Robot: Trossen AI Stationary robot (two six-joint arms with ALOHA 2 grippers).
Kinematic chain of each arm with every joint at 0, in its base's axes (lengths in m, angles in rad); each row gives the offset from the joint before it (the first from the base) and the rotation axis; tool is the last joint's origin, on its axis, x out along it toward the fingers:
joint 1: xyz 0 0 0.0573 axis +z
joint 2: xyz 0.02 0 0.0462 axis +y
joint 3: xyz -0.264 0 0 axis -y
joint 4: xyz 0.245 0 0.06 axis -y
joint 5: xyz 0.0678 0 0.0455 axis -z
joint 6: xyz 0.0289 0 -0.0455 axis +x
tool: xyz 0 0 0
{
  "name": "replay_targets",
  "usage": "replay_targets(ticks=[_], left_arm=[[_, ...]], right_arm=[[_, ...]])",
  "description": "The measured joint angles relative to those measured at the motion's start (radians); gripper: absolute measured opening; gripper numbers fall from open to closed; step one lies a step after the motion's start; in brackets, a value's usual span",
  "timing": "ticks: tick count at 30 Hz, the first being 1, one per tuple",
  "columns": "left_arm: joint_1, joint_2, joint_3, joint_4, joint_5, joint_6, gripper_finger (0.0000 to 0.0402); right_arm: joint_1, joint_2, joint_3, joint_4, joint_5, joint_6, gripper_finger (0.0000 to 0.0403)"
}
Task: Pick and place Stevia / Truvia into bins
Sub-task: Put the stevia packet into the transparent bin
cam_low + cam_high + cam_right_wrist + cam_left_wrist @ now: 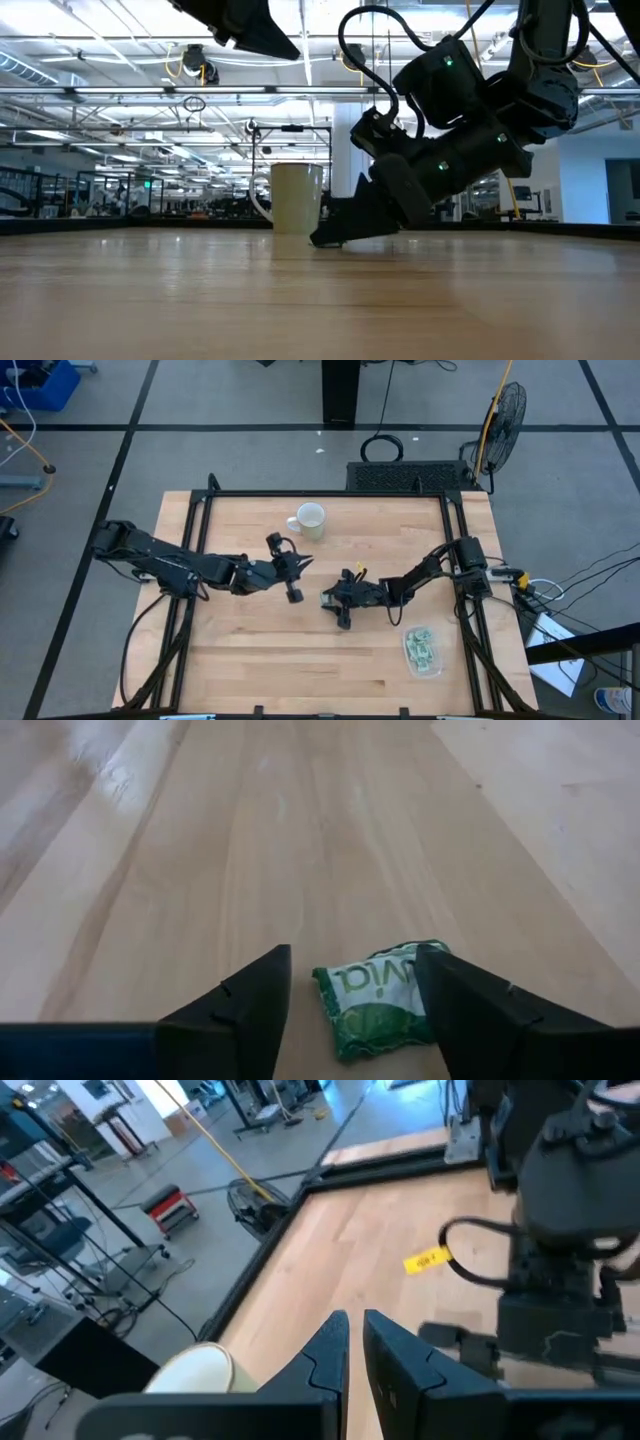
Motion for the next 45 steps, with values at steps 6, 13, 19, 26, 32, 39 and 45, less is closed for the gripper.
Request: replay_targets(ticks=[6,13,19,26,32,39,45], left_arm=[[0.000,0.000,0.000,-0.044,0.024,-0.028,0.0042],[0.000,0.000,0.000,-0.075,0.035,-0.054,0.0042],[0.000,0.000,0.000,-0.086,0.035,-0.070,0.0042],[0.000,0.000,0.000,-0.088,0.044,-0.072,0.0042],[0.000,0.000,0.000,-0.092,0.080,-0.072,0.0042],[0.000,0.000,0.000,-0.094,0.080,-0.072,0.0042],[0.000,0.000,0.000,-0.101,0.080,-0.072,0.0042]], right_arm=[[0.000,0.002,-0.001,0.030,0.001,-0.100,0.0213],[-0.004,0.002,-0.001,-0.006,0.030,-0.120,0.0183],[-0.004,0.002,-0.001,-0.007,0.046,-0.123,0.0129],[-0.006,-0.034,-0.003,-0.015,0.055,-0.128,0.0058],[0.014,-0.159,-0.003,-0.125,0.055,-0.154,0.0016],[0.105,-0.429,-0.002,-0.474,0.074,-0.152,0.0017],[0.286,-0.657,-0.002,-0.840,0.157,0.006,0.0017]])
